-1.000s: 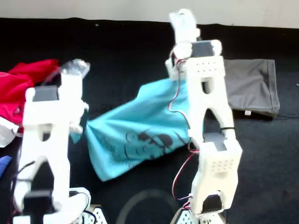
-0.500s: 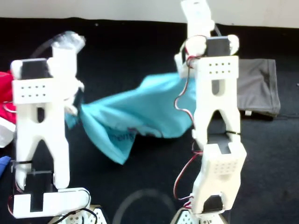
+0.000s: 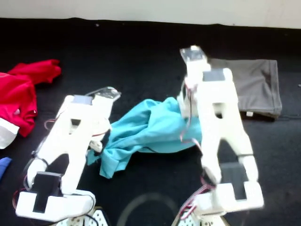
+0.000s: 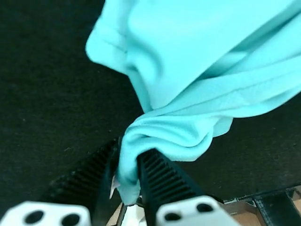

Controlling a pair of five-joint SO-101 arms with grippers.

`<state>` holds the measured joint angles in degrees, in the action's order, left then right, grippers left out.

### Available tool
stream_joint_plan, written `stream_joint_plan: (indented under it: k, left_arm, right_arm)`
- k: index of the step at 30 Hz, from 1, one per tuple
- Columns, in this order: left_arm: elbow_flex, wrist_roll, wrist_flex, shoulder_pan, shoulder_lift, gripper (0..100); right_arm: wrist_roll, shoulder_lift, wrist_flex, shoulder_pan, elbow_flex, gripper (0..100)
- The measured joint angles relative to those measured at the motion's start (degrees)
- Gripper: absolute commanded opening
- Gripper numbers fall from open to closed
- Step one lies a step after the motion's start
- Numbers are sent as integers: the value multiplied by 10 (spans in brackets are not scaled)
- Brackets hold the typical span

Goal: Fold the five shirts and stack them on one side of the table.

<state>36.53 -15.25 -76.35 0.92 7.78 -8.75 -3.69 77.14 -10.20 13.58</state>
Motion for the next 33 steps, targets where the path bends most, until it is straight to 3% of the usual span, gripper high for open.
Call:
stream_joint_plan:
  k: [3,6,10,13,18,33]
  left_arm:
    - [1,0,3,31,0,13]
    - [-4,0,0,69,0,33]
    - [-58,0,-84,116,0,105]
    - [-117,0,-157,122,0,105]
    - [-205,0,-201,73,0,105]
    - [-223,0,-206,-67,-2,107]
  right_arm:
    - [0,-82,-61,10,144,5]
    - [0,-127,-76,26,199,5]
    - [0,-136,-84,65,213,5]
    - [0,-136,-84,92,213,5]
    - [0,-136,-84,108,214,5]
    - [0,-136,-84,110,214,5]
